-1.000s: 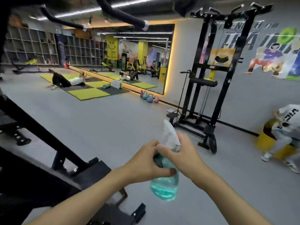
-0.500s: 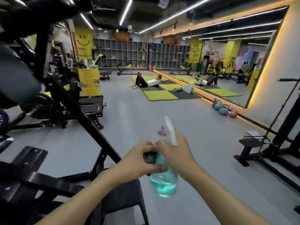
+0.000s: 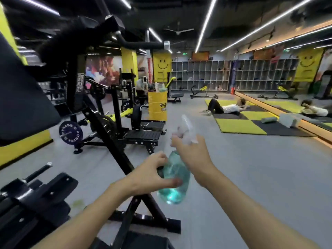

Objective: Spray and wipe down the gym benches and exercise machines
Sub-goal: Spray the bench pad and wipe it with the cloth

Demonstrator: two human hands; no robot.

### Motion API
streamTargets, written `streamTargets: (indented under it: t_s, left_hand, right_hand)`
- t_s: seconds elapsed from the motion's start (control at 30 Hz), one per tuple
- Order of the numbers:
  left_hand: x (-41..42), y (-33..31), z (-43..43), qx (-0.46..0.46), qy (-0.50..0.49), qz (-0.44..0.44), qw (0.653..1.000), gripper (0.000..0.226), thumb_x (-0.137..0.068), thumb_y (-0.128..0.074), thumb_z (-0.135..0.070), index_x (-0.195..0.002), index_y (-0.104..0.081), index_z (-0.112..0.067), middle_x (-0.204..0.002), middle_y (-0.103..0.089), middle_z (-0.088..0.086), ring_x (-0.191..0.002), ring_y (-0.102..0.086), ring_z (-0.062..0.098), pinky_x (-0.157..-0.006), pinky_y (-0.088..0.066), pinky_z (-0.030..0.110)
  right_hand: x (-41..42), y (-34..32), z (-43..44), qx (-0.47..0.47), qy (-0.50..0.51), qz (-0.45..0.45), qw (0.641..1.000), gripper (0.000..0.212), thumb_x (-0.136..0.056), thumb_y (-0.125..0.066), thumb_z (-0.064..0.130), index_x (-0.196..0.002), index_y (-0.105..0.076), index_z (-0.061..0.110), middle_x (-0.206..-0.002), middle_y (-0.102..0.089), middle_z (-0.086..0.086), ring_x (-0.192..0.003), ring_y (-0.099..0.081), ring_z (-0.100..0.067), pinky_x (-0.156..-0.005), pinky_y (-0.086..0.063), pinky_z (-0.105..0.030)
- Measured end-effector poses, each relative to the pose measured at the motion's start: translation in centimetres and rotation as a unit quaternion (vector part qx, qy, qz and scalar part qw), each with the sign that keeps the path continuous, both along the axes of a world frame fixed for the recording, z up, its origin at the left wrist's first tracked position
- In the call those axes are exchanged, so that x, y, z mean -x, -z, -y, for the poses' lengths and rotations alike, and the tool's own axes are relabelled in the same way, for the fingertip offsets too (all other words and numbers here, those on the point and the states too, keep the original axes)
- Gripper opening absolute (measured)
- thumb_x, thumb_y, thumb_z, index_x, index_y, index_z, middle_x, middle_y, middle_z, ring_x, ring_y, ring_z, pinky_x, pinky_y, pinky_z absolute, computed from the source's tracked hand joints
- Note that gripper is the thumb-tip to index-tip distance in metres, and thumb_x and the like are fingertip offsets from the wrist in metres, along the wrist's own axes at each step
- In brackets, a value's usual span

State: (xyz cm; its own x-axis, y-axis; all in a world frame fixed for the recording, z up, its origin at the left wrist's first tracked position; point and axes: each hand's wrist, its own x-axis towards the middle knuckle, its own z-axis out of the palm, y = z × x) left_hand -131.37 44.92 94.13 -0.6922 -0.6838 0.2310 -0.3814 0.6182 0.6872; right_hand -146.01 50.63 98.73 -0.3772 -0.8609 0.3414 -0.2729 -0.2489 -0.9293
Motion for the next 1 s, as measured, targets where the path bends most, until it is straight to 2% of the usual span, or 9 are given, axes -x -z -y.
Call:
streamTargets:
  t_s: [0.07,0.17,0.23,0.33,0.47,0.57,0.8,0.93,1.0]
  left_hand:
    - [1.3,-0.9,2.0,0.007,-0.035,-0.005,0.999,0.041,-0.068,-0.081,-0.058,-0.096,-0.072,-0.029,-0.111,-0.053,-0.009,-0.103,-0.059,0.003,-0.090,-0.050,0.027]
    - [2.8,-1.1,5.6,0.009,-0.121,-0.015,0.993,0.075,-0.062,-0.081,-0.071,-0.110,-0.066,-0.016,-0.119,-0.059,0.002,-0.109,-0.062,0.020,-0.096,-0.052,0.048]
    - [4.0,-1.3,7.3,-0.021,-0.174,-0.042,0.984,0.068,-0.068,-0.087,-0.053,-0.118,-0.060,-0.017,-0.117,-0.066,0.003,-0.107,-0.066,0.021,-0.095,-0.053,0.048]
    - [5.9,-2.7,9.6,-0.040,-0.235,-0.057,0.969,0.055,-0.077,-0.086,-0.030,-0.125,-0.059,-0.025,-0.117,-0.067,-0.018,-0.105,-0.065,0.000,-0.091,-0.053,0.026]
    - [5.8,-5.4,13.5,0.015,-0.337,0.028,0.941,0.062,-0.063,-0.080,-0.070,-0.109,-0.068,-0.029,-0.112,-0.061,-0.012,-0.106,-0.062,0.009,-0.093,-0.051,0.040]
    - [3.7,-7.8,14.2,0.035,-0.394,0.029,0.918,0.039,-0.070,-0.086,-0.052,-0.095,-0.070,-0.027,-0.102,-0.064,-0.016,-0.097,-0.063,0.004,-0.088,-0.052,0.034]
    - [-5.2,-9.9,13.1,0.151,-0.584,0.045,0.797,0.023,-0.078,-0.081,-0.011,-0.078,-0.064,-0.027,-0.099,-0.056,-0.003,-0.094,-0.057,0.003,-0.086,-0.043,0.014]
    - [-9.9,-10.3,13.4,0.168,-0.672,0.015,0.722,0.032,-0.079,-0.068,-0.004,-0.072,-0.059,-0.034,-0.098,-0.062,-0.005,-0.092,-0.063,0.010,-0.088,-0.053,0.034]
    - [-12.3,-10.7,14.3,0.161,-0.707,-0.018,0.689,0.030,-0.083,-0.064,0.001,-0.075,-0.061,-0.027,-0.098,-0.064,0.001,-0.083,-0.068,0.011,-0.080,-0.057,0.031]
  right_hand:
    - [1.6,-0.4,3.0,0.000,-0.075,-0.017,0.997,0.019,-0.085,-0.070,0.021,-0.097,-0.064,0.008,-0.071,-0.060,-0.003,-0.063,-0.056,-0.016,-0.061,-0.046,-0.030]
    - [3.7,-0.5,8.5,-0.008,-0.164,-0.030,0.986,0.039,-0.080,-0.073,0.025,-0.116,-0.061,0.017,-0.089,-0.067,-0.003,-0.078,-0.063,-0.019,-0.067,-0.054,-0.032]
    - [5.0,-0.5,12.3,0.007,-0.211,-0.029,0.977,0.032,-0.077,-0.071,0.026,-0.104,-0.061,0.010,-0.083,-0.066,-0.010,-0.073,-0.062,-0.027,-0.069,-0.053,-0.042]
    - [5.9,-1.7,17.5,0.028,-0.275,-0.025,0.961,0.023,-0.078,-0.063,0.010,-0.099,-0.060,0.000,-0.075,-0.057,-0.008,-0.065,-0.054,-0.023,-0.063,-0.047,-0.037]
    - [5.8,-4.1,23.3,0.033,-0.331,0.028,0.943,0.025,-0.073,-0.062,0.013,-0.096,-0.064,0.003,-0.081,-0.067,-0.019,-0.077,-0.067,-0.037,-0.069,-0.055,-0.045]
    - [4.9,-5.3,26.3,0.027,-0.377,0.086,0.922,0.015,-0.083,-0.060,-0.003,-0.096,-0.063,0.003,-0.081,-0.065,-0.018,-0.083,-0.072,-0.033,-0.065,-0.055,-0.038]
    - [-0.4,-5.8,31.0,0.030,-0.483,0.062,0.873,0.025,-0.079,-0.058,0.007,-0.101,-0.066,0.013,-0.095,-0.069,-0.009,-0.073,-0.074,-0.017,-0.065,-0.052,-0.040]
    - [-4.4,-6.3,33.1,0.063,-0.533,0.016,0.844,0.061,-0.076,-0.053,0.015,-0.133,-0.052,0.039,-0.103,-0.064,0.001,-0.075,-0.072,-0.012,-0.068,-0.053,-0.038]
    - [-6.9,-6.4,34.5,0.050,-0.549,0.009,0.834,0.052,-0.086,-0.052,0.005,-0.131,-0.055,0.031,-0.106,-0.063,0.001,-0.072,-0.073,-0.012,-0.059,-0.044,-0.030]
